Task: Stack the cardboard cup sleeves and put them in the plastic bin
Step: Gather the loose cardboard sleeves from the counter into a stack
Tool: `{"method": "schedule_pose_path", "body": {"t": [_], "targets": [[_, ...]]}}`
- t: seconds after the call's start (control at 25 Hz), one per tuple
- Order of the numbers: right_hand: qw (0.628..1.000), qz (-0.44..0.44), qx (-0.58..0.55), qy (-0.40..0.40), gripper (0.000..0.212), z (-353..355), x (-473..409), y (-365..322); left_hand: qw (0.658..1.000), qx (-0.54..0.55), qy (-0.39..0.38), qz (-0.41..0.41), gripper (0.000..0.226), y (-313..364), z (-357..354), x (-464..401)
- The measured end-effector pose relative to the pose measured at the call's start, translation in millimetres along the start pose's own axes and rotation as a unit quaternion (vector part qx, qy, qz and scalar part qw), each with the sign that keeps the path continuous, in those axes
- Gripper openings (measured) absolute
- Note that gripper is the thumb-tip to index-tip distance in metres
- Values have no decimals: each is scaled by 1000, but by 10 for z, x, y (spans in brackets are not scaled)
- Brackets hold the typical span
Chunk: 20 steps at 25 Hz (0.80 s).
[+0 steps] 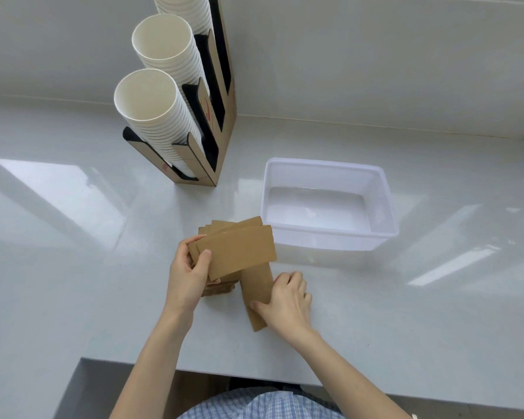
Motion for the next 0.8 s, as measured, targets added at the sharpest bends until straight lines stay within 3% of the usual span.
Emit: {"method": "schedule_pose_path", "body": {"t": [0.12,0.28,0.36,0.48,0.72,0.8], "targets": [[1000,-2,-15,-20,60,-13,-10,-15,1000,-1,0,2,21,-8,0,-15],[984,-2,-163,-71,30,-5,21,27,1000,-3,4,3,21,-15,10,-29],[962,-12,-259,-86,31,20,25,133,1000,-5,4,3,21,-15,13,-33],[931,-20,-346,-113,49,81,76,343,1000,-5,3,5,22,-25,-14,-32],[868,-53,-484,-94,20,332,203,786,1000,5,-1,8,21,-40,-92,-31],[832,-61,-544,-89,16,386,219,844,1000,0,-10,11,21,-53,-156,-22]]}}
Point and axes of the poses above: each hand's wrist, its own x-axis away from the middle knuckle, its own z-axis out of the back of the hand, y = z × x, the point moved 10 cm from there along -x, towards the middle knuckle, and after that the axes turned 9 degrees about x, right-handed, at the moved point
